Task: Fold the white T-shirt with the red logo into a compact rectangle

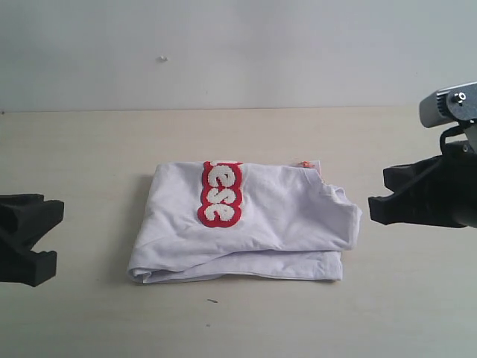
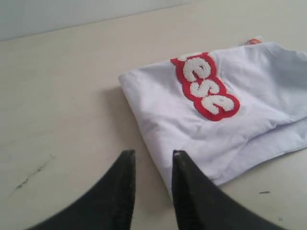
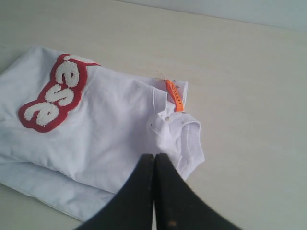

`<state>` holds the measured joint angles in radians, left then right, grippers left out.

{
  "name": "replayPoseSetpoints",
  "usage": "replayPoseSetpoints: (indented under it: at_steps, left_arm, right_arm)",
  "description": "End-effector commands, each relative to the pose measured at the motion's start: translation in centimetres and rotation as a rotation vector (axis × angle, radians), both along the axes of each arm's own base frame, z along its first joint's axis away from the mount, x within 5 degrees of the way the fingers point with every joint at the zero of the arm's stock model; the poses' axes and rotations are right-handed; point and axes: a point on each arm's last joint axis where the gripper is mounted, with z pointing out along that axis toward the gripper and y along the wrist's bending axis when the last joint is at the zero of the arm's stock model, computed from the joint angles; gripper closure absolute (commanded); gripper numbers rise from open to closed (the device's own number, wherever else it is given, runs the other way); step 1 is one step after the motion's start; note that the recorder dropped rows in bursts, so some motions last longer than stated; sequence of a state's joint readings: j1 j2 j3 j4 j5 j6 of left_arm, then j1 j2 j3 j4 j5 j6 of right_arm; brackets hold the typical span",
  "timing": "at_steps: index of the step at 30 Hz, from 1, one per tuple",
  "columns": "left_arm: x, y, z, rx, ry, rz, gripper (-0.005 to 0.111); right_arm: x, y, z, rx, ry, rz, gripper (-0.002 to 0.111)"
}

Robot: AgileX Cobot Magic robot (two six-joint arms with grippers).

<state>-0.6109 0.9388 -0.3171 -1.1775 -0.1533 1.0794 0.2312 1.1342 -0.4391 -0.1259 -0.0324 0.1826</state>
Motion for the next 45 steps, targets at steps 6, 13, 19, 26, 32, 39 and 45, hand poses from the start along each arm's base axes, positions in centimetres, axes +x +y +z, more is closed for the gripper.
replayPoseSetpoints:
  at_steps: [6,13,19,26,32,39,45]
  left_arm:
    - [-1.4,0.7,0.5,-0.069,-0.029,-0.006,0.079]
    - [-1.4,0.6,0.5,-0.066,-0.025,-0.014,0.079]
    - [-1.4,0.6,0.5,-0.066,-0.025,-0.014,0.079]
    - [-1.4,0.6,0.5,-0.062,-0.027,-0.016,0.079]
    - [-1.0,2.1,1.3,-0.152,-0.072,0.154,0.079]
    - [-1.9,4.6,3.5,-0.225,-0.212,0.264,0.079]
    - [-3.6,5.6,5.2,-0.19,-0.374,0.231,0.079]
  right_arm:
    - [-1.2,-0.2,-0.1,0.003,-0.022,0.005,0.108]
    - [-1.2,-0.2,-0.1,0.003,-0.022,0.005,0.108]
    - [-1.2,-0.2,-0.1,0.002,-0.023,0.006,0.108]
    - [-1.2,-0.2,-0.1,0.002,-0.023,0.006,0.108]
    - [-1.2,-0.2,-0.1,0.004,-0.022,0.005,0.108]
    - [-1.2,-0.2,-0.1,0.004,-0.022,0.005,0.108]
    - [-1.2,-0.2,-0.1,0.004,-0.022,0.005,0.108]
